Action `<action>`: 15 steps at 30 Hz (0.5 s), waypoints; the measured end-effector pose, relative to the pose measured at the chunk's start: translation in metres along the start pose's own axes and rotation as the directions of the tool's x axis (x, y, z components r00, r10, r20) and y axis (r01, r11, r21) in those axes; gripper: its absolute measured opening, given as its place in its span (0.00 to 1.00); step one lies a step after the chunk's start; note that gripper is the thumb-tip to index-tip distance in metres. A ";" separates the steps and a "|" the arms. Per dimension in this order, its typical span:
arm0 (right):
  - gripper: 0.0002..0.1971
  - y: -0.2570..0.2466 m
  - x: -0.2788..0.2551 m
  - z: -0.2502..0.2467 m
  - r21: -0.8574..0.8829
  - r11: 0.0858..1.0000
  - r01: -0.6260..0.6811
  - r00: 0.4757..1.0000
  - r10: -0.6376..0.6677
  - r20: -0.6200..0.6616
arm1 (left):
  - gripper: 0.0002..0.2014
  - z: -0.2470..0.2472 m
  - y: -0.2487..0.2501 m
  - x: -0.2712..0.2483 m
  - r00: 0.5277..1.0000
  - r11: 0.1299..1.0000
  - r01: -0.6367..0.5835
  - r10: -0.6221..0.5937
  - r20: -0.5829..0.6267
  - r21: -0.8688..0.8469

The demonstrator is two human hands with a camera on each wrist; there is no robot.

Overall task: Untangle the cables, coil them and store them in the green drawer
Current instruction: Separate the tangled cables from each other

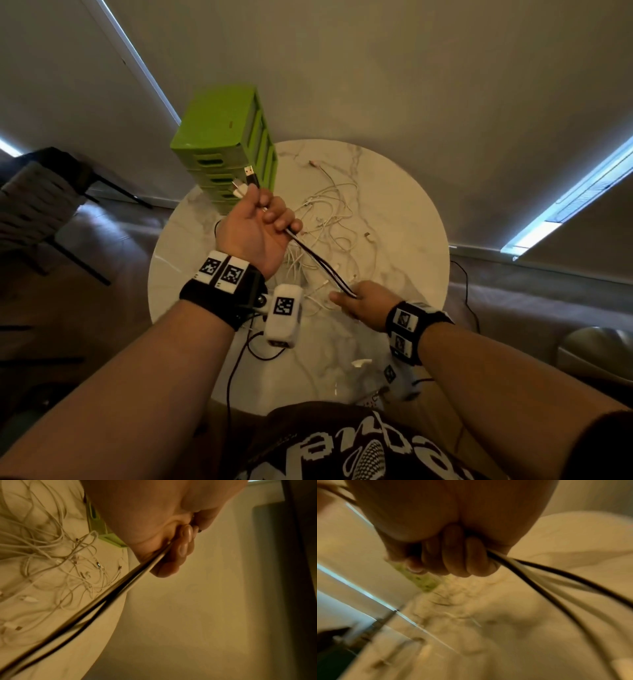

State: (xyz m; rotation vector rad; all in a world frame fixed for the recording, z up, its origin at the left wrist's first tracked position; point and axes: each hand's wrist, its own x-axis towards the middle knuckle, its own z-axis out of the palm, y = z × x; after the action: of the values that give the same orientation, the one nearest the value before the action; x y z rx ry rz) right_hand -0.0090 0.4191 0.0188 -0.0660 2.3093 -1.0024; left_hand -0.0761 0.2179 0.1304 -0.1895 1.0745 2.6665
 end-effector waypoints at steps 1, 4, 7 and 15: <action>0.30 0.017 0.000 0.000 -0.099 0.993 -0.071 0.997 0.072 0.007 | 0.19 -0.003 0.001 -0.001 1.000 1.000 0.003 -0.003 -0.003 0.020; 0.26 0.045 0.001 -0.006 -0.328 0.936 -0.129 0.983 0.163 0.079 | 0.19 -0.008 -0.003 -0.008 0.999 0.993 0.007 -0.002 -0.041 0.121; 0.28 0.026 -0.005 -0.021 -0.199 0.980 -0.005 0.992 0.029 0.120 | 0.17 -0.003 -0.009 -0.013 0.995 0.971 -0.001 0.026 -0.101 0.240; 0.30 -0.111 -0.013 -0.055 0.243 0.823 0.513 0.832 -0.407 -0.377 | 0.05 0.010 -0.025 -0.031 0.996 0.615 0.040 0.038 -0.079 0.788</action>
State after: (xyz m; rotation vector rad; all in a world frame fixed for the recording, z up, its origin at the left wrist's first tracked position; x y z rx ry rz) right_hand -0.0496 0.3791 0.1296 -0.3785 2.4145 -1.7621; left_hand -0.0392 0.2358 0.1277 -0.1225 2.1519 1.9135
